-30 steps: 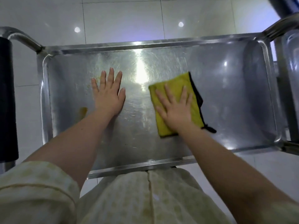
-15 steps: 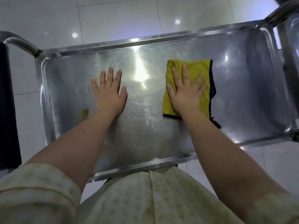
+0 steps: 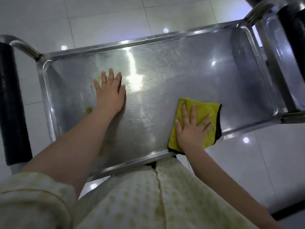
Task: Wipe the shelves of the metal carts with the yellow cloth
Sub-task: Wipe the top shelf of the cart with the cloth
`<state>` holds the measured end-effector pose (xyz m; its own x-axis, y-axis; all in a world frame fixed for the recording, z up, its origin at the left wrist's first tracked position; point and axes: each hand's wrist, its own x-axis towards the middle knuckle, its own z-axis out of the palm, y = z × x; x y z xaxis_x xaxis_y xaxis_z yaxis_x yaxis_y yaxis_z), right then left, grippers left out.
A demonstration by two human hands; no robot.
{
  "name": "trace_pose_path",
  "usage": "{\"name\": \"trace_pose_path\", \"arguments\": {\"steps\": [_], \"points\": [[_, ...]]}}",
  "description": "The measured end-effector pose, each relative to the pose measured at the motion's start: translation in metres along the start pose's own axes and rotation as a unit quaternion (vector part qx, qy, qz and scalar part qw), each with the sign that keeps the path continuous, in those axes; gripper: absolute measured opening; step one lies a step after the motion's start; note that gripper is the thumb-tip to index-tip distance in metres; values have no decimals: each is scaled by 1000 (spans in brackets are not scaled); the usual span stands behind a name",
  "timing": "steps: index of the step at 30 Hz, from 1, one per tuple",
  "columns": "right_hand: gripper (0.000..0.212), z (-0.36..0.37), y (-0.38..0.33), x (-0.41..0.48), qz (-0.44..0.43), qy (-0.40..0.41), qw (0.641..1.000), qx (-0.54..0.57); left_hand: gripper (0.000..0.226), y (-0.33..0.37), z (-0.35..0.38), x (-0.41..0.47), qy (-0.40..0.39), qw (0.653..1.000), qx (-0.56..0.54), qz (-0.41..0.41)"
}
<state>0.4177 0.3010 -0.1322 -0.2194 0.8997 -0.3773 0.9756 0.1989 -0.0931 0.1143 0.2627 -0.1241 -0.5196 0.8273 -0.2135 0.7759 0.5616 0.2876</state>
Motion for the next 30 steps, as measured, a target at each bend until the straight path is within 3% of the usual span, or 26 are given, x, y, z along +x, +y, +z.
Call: {"name": "trace_pose_path", "arguments": {"steps": [3, 8, 12, 16, 19, 23, 27, 30], "points": [[61, 14, -52, -28, -125, -21, 992, -30, 50, -12, -1, -37, 3, 1000, -3, 4], [61, 29, -94, -48, -316, -40, 943, -98, 51, -50, 8, -114, -12, 997, -22, -79], [61, 28, -93, -47, -315, -41, 943, -103, 51, -67, 16, -166, -2, 989, -51, -140], [60, 19, -82, -43, -321, -58, 944, -51, 49, -53, 19, -199, 30, 988, -66, -139], [63, 21, -64, -42, -264, -35, 960, -80, 49, -36, 24, -211, 49, 988, -54, -138], [61, 34, -75, -55, -258, -21, 963, -75, 51, -25, 27, -225, 39, 987, -37, -151], [60, 48, -110, -82, -309, -51, 947, -75, 53, -24, 21, -228, 42, 993, -28, -110], [54, 52, -135, -93, -349, -108, 931, 20, 55, -28, 15, -210, 36, 998, -19, -55]]}}
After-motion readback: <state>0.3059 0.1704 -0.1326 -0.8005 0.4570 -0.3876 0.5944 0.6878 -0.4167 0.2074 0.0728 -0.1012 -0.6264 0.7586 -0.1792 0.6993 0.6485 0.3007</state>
